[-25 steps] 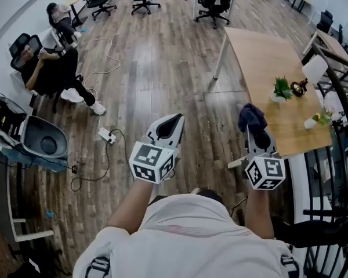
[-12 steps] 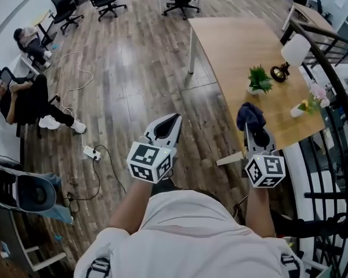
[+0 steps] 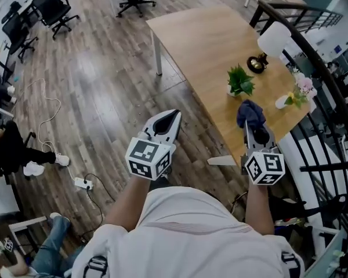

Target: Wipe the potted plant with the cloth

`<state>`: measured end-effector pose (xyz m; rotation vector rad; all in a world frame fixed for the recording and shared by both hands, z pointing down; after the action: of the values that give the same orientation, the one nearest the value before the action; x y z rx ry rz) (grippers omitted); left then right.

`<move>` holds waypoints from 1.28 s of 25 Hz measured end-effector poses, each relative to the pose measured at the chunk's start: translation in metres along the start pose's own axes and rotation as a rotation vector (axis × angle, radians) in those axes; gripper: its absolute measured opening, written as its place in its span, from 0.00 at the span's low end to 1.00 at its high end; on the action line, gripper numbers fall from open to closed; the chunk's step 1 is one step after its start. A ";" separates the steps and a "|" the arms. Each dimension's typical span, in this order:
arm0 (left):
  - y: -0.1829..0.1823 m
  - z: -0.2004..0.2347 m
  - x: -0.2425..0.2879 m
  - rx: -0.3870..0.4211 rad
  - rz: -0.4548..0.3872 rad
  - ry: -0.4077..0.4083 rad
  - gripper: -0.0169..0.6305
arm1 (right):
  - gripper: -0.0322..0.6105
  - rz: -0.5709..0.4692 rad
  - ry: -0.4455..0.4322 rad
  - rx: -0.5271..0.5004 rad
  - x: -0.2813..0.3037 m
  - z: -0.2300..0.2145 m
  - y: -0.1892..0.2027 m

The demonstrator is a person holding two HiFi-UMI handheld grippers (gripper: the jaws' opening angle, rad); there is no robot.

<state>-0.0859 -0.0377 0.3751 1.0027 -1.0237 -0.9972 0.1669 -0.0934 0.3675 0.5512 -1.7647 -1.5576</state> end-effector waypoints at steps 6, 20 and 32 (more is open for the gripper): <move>-0.015 0.044 0.067 0.011 0.063 0.164 0.05 | 0.27 0.008 0.149 0.024 0.050 -0.005 -0.020; -0.012 0.042 0.181 -0.011 0.144 0.363 0.05 | 0.27 0.071 0.327 0.084 0.072 -0.061 -0.005; 0.018 -0.012 0.280 -0.145 0.266 0.337 0.05 | 0.27 0.073 0.176 0.129 0.087 -0.172 0.010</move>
<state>-0.0114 -0.3001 0.4442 0.8535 -0.7687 -0.6466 0.2385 -0.2695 0.4004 0.6582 -1.7387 -1.3106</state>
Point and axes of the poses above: the fingertips, and each gripper's own axes: x forward along the fingers, z to its left, y out of its underside, the point moved 4 cm from there along -x, backward along the fingers, and after that the axes turned 10 degrees about -y, right-handed, at the moved point
